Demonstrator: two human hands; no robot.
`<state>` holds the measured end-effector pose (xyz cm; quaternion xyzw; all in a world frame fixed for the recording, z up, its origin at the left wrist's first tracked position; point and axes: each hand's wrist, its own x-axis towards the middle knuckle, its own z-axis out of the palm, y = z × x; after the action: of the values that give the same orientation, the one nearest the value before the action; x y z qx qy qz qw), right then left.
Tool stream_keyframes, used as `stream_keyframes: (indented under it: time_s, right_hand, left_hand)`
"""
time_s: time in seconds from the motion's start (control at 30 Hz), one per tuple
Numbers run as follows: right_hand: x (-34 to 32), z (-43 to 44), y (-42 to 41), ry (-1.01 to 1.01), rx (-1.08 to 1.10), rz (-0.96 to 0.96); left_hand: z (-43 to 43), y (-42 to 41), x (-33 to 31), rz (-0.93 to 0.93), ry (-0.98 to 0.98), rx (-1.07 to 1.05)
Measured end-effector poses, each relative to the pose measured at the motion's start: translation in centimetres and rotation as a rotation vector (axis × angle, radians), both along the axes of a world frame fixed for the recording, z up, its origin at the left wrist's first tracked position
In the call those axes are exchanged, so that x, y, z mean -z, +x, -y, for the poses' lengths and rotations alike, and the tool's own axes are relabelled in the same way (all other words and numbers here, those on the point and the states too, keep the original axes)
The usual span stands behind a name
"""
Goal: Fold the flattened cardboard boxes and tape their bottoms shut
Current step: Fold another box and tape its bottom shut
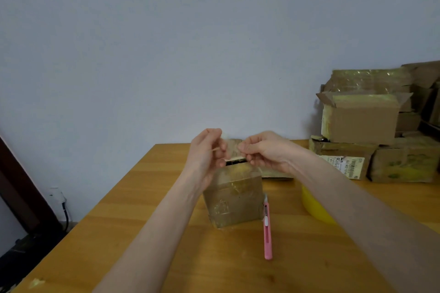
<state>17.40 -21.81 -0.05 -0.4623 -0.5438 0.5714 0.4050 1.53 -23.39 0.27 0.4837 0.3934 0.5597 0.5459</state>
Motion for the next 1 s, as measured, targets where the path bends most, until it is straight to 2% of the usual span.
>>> stream_keyframes:
  time_s: [0.17,0.3,0.47,0.6,0.67,0.7,0.77,0.8,0.83,0.9,0.93,1.0]
  right_hand:
    - [-0.8,-1.0,0.5,0.144,0.117,0.342]
    - [0.3,-2.5,-0.5,0.248,0.143,0.623]
    - [2.9,-4.0,-1.7,0.299,0.135,0.921]
    - [3.2,-3.7,-2.1,0.309,0.169,1.157]
    - [2.7,-3.3,-1.7,0.324,0.217,1.296]
    - [2.6,-3.2,-1.4,0.316,0.233,1.331]
    - [3.1,-3.1,-0.8,0.266,0.238,1.278]
    - [3.5,-3.1,-0.6,0.235,0.232,1.203]
    - [4.0,-2.9,-0.5,0.209,0.224,1.103]
    - [4.6,-2.4,-0.5,0.171,0.19,0.914]
    - [4.9,-2.3,-0.6,0.168,0.179,0.873]
    - [5.2,-2.2,-0.7,0.184,0.186,0.859]
  left_hand:
    - [-0.8,-1.8,1.2,-0.613,0.087,-0.292]
    - [-2.0,-2.0,2.9,-1.0,0.117,-0.453]
    - [-3.3,-2.3,5.4,-1.205,0.068,-0.401]
    - [-3.5,-2.7,6.5,-1.152,0.084,-0.368]
    - [-3.2,-3.1,6.6,-1.159,0.14,-0.392]
    - [-2.9,-3.3,6.6,-1.205,0.255,-0.436]
    - [-2.2,-3.2,7.0,-1.335,0.598,-0.493]
    - [-2.0,-3.1,7.2,-1.39,0.7,-0.457]
    - [-1.7,-2.9,7.5,-1.4,0.675,-0.359]
    - [-1.3,-2.8,8.0,-1.377,0.436,-0.132]
    - [-1.5,-3.0,8.1,-1.384,0.363,-0.06]
    - [-2.0,-3.4,8.0,-1.401,0.348,-0.016]
